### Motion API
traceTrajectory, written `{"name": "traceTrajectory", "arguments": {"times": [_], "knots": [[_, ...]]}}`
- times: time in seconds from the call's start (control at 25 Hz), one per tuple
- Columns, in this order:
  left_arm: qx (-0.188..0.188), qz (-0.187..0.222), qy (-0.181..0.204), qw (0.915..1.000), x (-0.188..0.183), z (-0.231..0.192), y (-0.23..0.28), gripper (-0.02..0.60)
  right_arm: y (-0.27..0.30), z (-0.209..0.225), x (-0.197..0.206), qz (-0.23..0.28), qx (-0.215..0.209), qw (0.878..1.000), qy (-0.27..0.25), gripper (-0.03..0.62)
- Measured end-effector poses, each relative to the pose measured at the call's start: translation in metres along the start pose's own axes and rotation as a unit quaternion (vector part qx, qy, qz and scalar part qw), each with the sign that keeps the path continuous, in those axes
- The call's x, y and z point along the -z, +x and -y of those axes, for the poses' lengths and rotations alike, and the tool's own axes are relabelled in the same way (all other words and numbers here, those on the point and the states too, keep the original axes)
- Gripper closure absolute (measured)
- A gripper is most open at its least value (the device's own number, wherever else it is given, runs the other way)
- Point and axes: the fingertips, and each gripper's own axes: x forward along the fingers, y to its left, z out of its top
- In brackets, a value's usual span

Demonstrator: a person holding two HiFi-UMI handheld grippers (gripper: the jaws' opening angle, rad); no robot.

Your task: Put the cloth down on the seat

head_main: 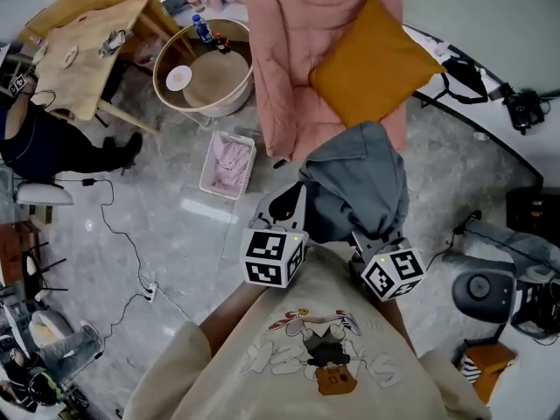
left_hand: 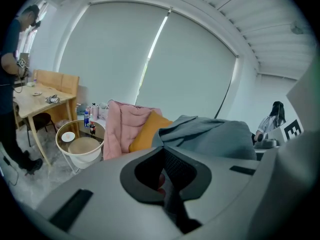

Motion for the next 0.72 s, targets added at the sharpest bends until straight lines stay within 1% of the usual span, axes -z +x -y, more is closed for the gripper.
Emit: {"name": "traceTrajectory", "arguments": {"times": [0.12, 0.28, 0.44, 0.72], "knots": [[0.01, -0.015, -0.009, 0.9998, 0.002, -0.015, 0.007, 0.577, 0.015, -0.005, -0.001, -0.001, 0.012, 1.0, -0.002, 0.29], [0.022, -0.013, -0.028, 0.9993, 0.0, -0.026, 0.007, 0.577, 0.023, -0.013, -0.001, -0.006, 0.022, 1.0, -0.004, 0.29], [0.035, -0.011, -0.04, 0.9985, 0.001, -0.023, 0.01, 0.577, 0.022, -0.013, -0.004, -0.01, 0.031, 0.999, -0.009, 0.29], [0.034, -0.015, -0.065, 0.9972, -0.002, -0.035, 0.017, 0.577, 0.032, -0.012, -0.011, -0.028, 0.036, 0.999, -0.017, 0.29]]}}
